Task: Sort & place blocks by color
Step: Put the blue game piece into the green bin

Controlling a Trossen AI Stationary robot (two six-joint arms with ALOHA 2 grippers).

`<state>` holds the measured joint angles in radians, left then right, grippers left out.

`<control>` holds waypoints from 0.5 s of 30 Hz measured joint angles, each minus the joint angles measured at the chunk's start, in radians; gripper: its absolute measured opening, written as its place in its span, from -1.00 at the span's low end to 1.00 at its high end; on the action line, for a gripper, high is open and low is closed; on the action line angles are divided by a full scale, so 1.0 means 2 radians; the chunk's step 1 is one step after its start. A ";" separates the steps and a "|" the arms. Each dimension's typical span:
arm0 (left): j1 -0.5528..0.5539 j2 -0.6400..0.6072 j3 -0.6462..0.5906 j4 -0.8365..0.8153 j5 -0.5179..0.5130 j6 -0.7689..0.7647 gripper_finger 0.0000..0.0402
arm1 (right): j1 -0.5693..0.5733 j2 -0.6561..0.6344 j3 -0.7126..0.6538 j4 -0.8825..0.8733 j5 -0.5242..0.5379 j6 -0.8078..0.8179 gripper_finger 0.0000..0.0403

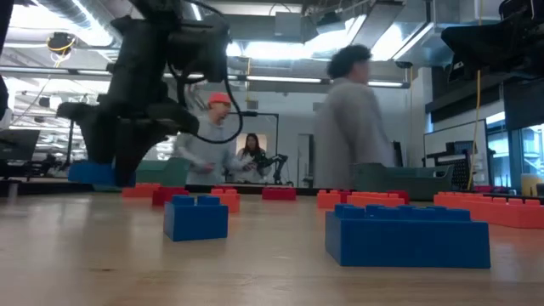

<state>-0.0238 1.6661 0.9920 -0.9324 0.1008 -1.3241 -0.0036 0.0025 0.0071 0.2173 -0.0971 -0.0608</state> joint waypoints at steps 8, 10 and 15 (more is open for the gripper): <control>0.025 -0.001 0.057 -0.048 -0.014 0.052 -0.35 | 0.000 0.000 0.000 0.000 0.000 0.001 -0.88; 0.036 -0.001 0.075 -0.063 -0.019 0.069 -0.35 | 0.000 0.000 0.000 0.000 0.000 0.001 -0.88; 0.074 -0.002 0.135 -0.111 -0.043 0.124 -0.35 | 0.000 0.000 0.000 0.000 0.000 0.001 -0.88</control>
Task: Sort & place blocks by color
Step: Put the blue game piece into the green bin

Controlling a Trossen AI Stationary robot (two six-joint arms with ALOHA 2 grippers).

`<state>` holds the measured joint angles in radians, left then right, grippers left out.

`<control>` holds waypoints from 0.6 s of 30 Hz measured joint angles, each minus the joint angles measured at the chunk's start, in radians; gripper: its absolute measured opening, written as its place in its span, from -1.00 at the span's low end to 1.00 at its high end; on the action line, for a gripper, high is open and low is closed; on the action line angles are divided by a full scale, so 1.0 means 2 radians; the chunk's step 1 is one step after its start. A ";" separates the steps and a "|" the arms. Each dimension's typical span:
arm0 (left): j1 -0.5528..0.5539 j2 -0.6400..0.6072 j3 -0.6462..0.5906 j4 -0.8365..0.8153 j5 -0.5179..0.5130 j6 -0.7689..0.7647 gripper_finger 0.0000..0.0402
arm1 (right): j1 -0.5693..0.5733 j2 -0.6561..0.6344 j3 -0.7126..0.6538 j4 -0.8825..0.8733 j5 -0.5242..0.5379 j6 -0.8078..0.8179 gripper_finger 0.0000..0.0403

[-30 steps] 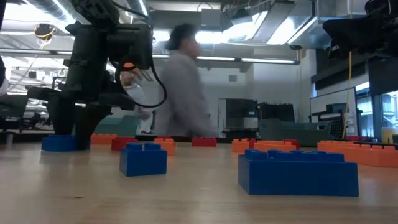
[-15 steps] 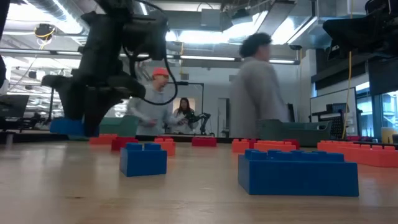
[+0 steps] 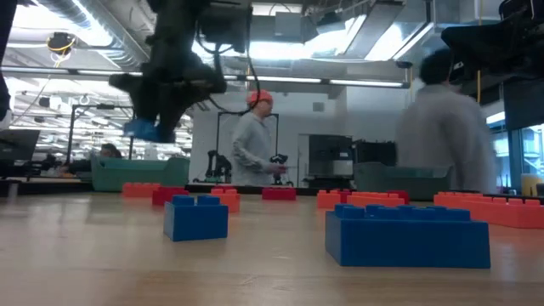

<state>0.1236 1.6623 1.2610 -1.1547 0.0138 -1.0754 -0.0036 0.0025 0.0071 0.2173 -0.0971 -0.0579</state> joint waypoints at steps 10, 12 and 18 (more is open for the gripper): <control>0.122 0.000 0.094 -0.057 -0.041 0.106 -0.35 | 0.000 0.000 0.000 0.000 0.000 0.002 -0.88; 0.153 -0.001 0.106 -0.058 -0.042 0.126 -0.35 | 0.000 0.000 0.000 0.000 0.000 0.009 -0.88; 0.234 -0.001 0.136 -0.059 -0.053 0.177 -0.35 | 0.000 0.000 0.000 0.000 0.000 0.015 -0.88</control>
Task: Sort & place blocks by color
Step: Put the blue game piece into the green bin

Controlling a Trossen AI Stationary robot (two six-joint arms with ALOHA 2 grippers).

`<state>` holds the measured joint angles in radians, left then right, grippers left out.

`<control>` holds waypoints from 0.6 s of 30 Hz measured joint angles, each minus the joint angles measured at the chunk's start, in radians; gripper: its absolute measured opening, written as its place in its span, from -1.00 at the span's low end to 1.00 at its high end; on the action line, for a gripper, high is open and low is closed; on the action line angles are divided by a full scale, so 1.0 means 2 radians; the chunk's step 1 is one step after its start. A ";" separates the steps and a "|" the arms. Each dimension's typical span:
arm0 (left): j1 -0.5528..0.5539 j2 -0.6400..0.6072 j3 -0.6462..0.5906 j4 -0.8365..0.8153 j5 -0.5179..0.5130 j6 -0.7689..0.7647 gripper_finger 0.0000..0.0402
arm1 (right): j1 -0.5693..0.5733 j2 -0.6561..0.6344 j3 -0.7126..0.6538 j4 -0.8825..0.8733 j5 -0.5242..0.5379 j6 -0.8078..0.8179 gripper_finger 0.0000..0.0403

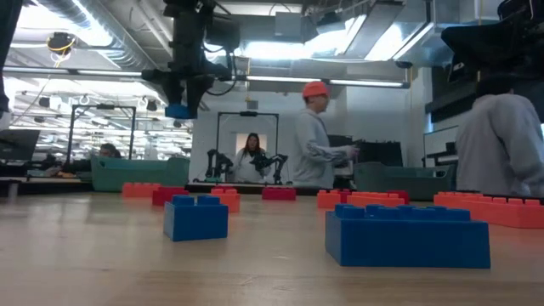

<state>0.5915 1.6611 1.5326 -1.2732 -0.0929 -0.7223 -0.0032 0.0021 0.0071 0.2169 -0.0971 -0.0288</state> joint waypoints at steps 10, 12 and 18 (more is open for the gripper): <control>0.123 -0.001 0.047 0.002 -0.025 0.041 -0.35 | 0.000 0.000 0.000 0.000 0.000 0.001 -0.88; 0.145 -0.001 0.047 0.003 -0.026 0.050 -0.35 | 0.000 0.000 0.000 0.000 0.000 0.001 -0.88; 0.180 -0.001 0.019 0.022 -0.027 0.059 -0.35 | 0.000 0.000 0.000 -0.001 0.000 0.001 -0.88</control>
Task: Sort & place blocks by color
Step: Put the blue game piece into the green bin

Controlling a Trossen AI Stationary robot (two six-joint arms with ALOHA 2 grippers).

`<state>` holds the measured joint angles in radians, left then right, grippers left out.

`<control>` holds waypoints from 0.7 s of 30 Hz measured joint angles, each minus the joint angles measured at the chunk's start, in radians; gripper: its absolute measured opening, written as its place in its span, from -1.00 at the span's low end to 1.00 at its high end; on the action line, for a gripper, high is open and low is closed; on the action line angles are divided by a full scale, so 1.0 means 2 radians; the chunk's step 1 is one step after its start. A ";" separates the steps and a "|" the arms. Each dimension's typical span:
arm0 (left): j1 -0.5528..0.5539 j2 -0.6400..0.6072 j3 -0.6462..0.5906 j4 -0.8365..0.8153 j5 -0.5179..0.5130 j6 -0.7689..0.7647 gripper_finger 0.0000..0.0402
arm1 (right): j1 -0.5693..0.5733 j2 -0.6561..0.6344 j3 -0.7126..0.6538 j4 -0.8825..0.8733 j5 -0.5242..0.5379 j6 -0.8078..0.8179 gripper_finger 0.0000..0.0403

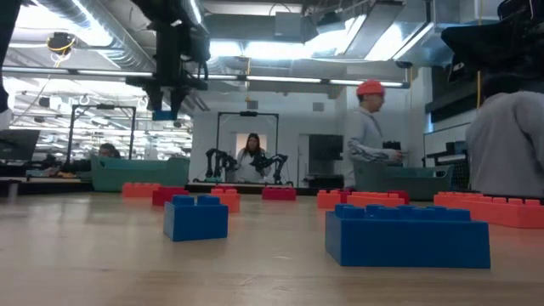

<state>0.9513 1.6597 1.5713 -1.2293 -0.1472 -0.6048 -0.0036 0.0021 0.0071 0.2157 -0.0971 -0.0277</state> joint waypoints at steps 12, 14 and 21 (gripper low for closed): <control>0.026 0.000 -0.136 0.150 0.015 -0.011 -0.35 | 0.000 0.000 0.000 0.000 0.000 0.002 -0.88; 0.030 0.000 -0.158 0.167 0.018 -0.017 -0.35 | 0.000 0.000 0.000 0.000 0.000 0.011 -0.88; 0.041 0.000 -0.214 0.236 0.026 -0.033 -0.35 | 0.000 0.000 0.000 0.000 0.000 0.012 -0.88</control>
<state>1.0341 1.6604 1.1439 -0.7581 -0.0946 -0.6707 -0.0036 0.0021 0.0071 0.2161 -0.0963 -0.0040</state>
